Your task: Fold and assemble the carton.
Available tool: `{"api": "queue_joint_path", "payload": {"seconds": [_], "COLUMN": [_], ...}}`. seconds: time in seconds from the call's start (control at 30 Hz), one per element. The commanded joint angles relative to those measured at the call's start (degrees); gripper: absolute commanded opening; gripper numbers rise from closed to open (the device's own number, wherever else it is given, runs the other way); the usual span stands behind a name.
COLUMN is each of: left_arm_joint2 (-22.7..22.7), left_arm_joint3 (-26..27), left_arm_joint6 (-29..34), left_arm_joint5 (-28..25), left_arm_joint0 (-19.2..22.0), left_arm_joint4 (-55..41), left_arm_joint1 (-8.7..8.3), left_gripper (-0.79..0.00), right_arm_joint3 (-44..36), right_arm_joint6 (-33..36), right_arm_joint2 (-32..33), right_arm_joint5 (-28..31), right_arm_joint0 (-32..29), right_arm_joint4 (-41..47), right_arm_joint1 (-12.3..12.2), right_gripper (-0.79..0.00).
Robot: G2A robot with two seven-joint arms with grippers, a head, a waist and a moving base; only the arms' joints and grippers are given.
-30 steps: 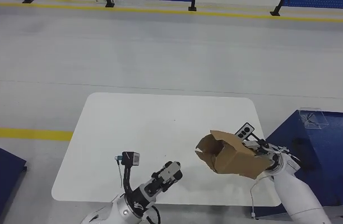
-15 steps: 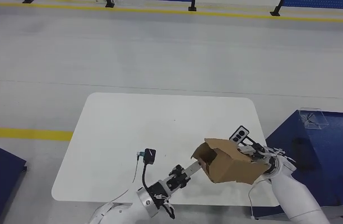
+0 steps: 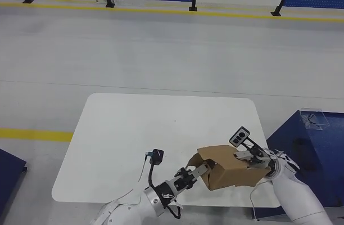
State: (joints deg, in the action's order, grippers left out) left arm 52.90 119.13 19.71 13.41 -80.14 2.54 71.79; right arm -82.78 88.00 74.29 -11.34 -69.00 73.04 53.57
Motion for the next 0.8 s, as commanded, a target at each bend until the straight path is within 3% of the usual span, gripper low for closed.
{"api": "queue_joint_path", "payload": {"seconds": [0.0, 0.2, 0.4, 0.77], "left_arm_joint2": [0.45, 4.12, 6.96, 3.26], "left_arm_joint3": [0.05, 1.77, 4.69, 4.40], "left_arm_joint6": [-0.43, -1.30, -0.77, -1.32], "left_arm_joint5": [-0.01, -0.79, -2.70, 0.31], "left_arm_joint0": [-0.02, -2.45, -5.57, -4.89], "left_arm_joint4": [-0.46, -3.03, -3.35, 3.75], "left_arm_joint1": [0.04, -0.32, -0.86, -0.69], "left_gripper": [0.000, 0.000, 0.000, 0.000], "right_arm_joint3": [0.48, 2.42, 2.58, -0.60], "right_arm_joint6": [0.00, 0.00, 0.00, 0.00], "right_arm_joint2": [0.72, 3.33, 3.87, 2.95], "right_arm_joint5": [2.34, 10.00, 13.27, 14.88], "right_arm_joint0": [0.20, 0.98, 0.94, -1.08], "right_arm_joint4": [-1.40, -6.24, -11.29, -14.54], "right_arm_joint1": [-0.20, -0.69, -1.00, -1.44], "right_gripper": [-0.785, -0.785, -0.785, -0.785]}}
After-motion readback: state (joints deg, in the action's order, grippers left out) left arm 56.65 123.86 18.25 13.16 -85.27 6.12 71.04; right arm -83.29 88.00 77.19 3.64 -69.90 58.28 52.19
